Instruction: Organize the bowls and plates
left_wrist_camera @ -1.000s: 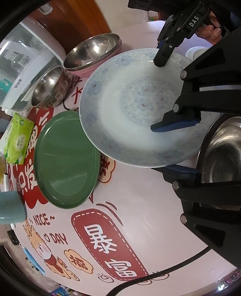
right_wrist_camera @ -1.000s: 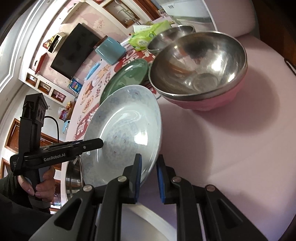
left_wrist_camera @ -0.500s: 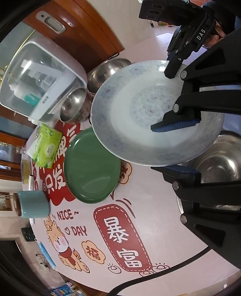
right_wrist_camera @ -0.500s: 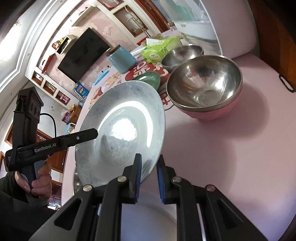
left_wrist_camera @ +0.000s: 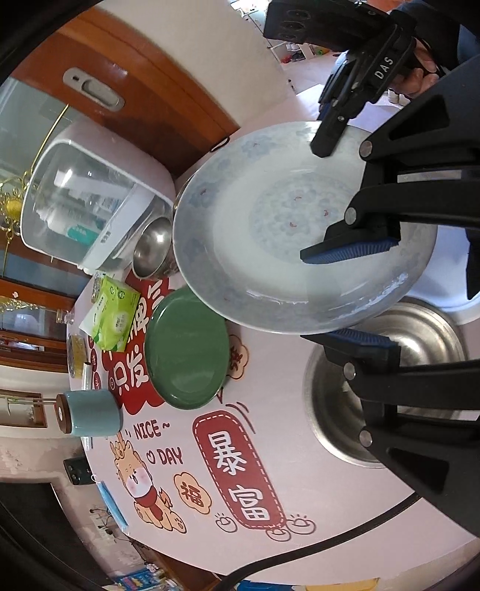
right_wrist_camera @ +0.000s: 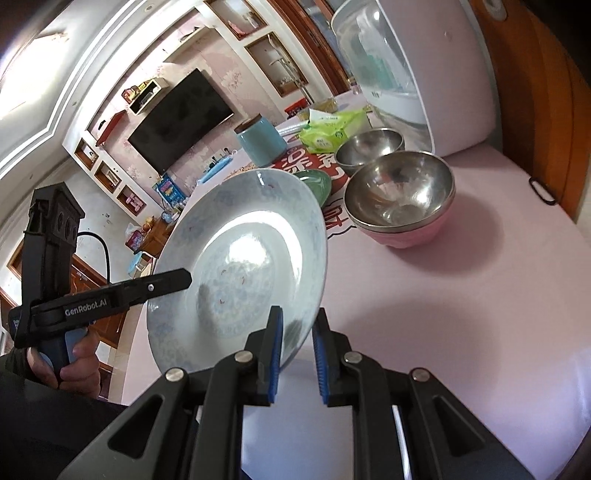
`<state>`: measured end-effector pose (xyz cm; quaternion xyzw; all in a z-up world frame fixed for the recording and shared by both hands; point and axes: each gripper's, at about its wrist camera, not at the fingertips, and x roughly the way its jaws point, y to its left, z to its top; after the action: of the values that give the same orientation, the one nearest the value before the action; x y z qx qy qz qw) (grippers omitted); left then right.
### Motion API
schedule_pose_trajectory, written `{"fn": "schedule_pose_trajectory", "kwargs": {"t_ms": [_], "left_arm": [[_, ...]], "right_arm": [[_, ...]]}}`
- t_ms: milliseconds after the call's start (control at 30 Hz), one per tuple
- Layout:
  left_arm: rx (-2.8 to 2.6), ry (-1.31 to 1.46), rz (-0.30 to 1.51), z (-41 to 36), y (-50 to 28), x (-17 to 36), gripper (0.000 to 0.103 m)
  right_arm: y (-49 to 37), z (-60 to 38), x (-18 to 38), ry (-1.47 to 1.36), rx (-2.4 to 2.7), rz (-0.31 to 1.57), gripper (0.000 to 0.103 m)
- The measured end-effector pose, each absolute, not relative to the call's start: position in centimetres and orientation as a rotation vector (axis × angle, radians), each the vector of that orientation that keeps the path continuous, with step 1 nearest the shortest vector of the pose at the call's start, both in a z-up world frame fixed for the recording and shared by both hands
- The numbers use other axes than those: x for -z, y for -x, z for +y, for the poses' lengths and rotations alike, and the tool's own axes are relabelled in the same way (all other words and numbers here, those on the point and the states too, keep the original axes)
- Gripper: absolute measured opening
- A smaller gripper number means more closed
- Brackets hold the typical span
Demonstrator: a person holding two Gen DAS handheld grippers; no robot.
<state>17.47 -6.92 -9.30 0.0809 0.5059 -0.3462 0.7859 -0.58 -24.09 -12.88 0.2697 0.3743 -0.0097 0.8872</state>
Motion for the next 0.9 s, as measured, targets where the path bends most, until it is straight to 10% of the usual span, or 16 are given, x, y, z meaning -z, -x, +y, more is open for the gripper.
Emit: {"fn": "schedule_pose_trajectory", "kwargs": {"t_ms": [900], "left_arm": [[0.816, -0.219, 1.221, -4.2, -8.1, 12.2, 0.032]], "right_arm": [[7.2, -21.5, 12.2, -0.512, 0.119, 0.881, 0.016]]}}
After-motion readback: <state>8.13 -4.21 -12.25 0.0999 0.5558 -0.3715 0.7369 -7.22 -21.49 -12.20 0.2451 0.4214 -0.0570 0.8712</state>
